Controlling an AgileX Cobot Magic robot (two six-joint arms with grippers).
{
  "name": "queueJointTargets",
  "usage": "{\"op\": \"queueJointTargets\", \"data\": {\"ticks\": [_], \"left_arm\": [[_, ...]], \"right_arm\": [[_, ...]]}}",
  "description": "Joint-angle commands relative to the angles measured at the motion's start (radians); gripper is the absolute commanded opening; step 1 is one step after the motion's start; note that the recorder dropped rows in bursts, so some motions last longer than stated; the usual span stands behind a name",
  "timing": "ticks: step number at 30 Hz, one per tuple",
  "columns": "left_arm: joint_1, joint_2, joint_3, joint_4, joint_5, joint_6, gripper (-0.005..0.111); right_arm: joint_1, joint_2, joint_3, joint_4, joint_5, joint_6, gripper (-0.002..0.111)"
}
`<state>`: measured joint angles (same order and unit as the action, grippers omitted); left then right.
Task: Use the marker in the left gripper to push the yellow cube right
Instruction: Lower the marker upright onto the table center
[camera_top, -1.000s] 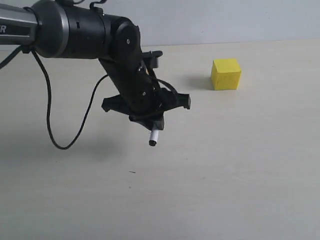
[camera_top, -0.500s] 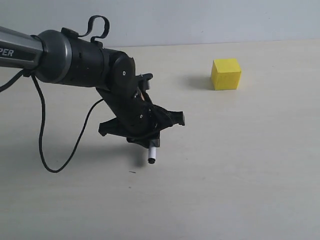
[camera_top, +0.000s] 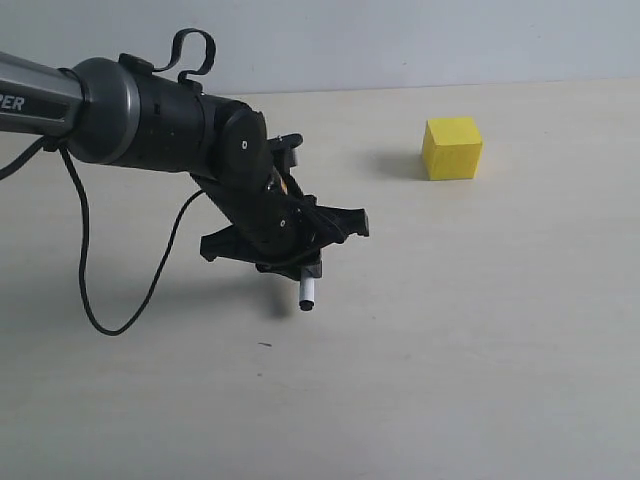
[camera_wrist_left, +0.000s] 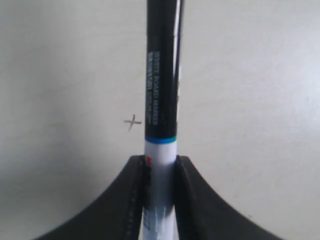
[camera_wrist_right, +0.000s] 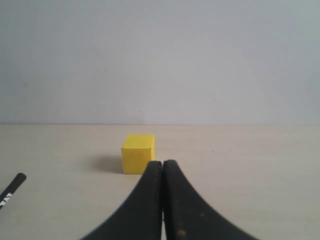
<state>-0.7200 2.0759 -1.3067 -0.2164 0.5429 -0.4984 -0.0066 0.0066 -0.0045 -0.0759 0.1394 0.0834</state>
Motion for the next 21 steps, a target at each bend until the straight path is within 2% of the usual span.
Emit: {"op": "queueJointTargets", "data": {"ticks": [1,21], "left_arm": [[0.002,-0.006,0.004,0.030,0.005,-0.007,0.000],[0.012,0.037,0.004,0.029,0.017,-0.021,0.000]], "right_arm": [[0.001,-0.007,0.004,-0.003,-0.005,-0.001,0.000],[0.001,-0.007,0.004,-0.002,-0.005,-0.001,0.000]]}}
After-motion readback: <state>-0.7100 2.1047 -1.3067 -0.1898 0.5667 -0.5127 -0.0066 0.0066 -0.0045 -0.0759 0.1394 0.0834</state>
